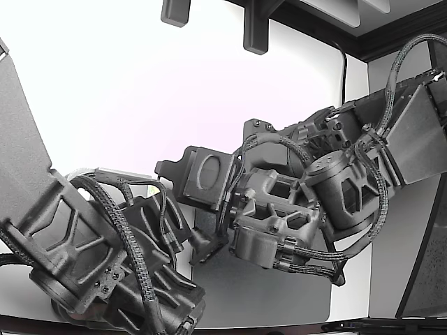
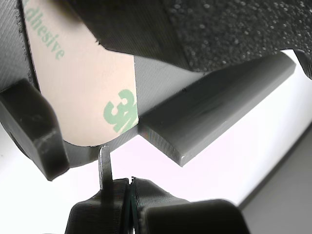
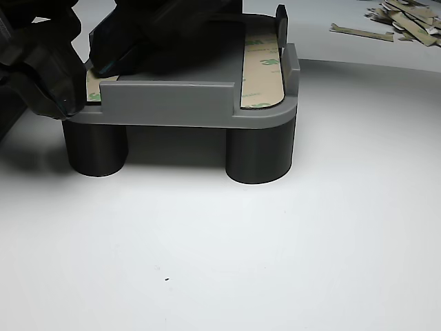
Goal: Peel off protective film from adhesive tape.
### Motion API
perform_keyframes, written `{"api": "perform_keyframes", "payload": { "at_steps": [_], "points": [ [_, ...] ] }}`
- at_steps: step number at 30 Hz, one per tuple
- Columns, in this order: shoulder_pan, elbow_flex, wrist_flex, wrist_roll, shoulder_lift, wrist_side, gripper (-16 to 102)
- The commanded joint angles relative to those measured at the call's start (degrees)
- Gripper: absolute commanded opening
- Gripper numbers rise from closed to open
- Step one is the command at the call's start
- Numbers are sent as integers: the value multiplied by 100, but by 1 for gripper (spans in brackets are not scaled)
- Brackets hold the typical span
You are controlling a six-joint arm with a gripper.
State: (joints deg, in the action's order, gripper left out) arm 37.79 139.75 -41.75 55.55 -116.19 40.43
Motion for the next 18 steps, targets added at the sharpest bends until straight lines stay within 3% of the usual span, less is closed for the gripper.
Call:
{"api": "perform_keyframes", "payload": {
  "at_steps": [1, 18],
  "points": [
    [-35, -123, 9, -9, -97, 35, -11],
    [-35, -167, 44, 18, -44, 35, -11]
  ]
}}
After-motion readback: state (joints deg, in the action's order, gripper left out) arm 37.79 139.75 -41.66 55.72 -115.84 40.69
